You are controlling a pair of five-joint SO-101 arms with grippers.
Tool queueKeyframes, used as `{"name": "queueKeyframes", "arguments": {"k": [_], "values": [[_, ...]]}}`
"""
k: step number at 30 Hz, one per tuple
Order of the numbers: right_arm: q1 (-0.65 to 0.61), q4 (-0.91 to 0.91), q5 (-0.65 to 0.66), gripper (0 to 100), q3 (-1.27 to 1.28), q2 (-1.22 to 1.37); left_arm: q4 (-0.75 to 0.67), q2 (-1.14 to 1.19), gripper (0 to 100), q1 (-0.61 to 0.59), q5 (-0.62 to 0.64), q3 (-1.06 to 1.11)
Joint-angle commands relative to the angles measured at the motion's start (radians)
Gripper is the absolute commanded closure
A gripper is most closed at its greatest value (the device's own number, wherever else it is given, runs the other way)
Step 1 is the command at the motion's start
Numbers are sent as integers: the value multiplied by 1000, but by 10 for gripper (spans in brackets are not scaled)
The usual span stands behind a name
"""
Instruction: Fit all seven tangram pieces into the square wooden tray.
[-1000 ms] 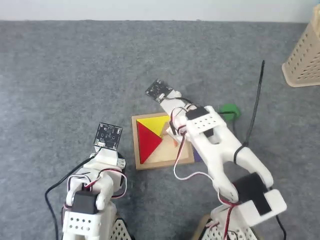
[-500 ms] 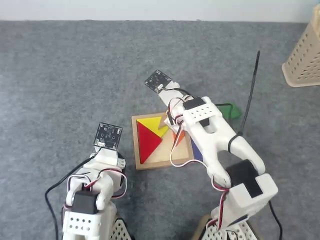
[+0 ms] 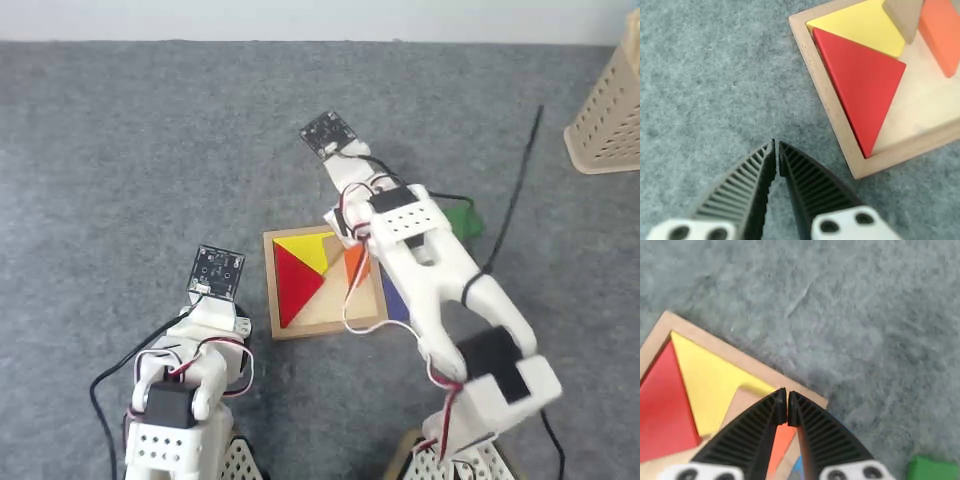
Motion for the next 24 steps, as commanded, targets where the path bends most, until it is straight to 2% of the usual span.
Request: {"name": "queueKeyframes", "arguments": {"k": [1, 6, 12, 24], "values": [[-21, -56, -15, 991, -69, 39, 6, -20, 988, 0, 6, -19], [-71, -5, -14, 991, -64, 74, 6, -20, 988, 0, 6, -19], [-68, 68, -15, 991, -63, 35, 6, -20, 988, 0, 6, -19], [-104, 50, -17, 991, -2, -99, 6, -20, 988, 0, 6, -19]]}}
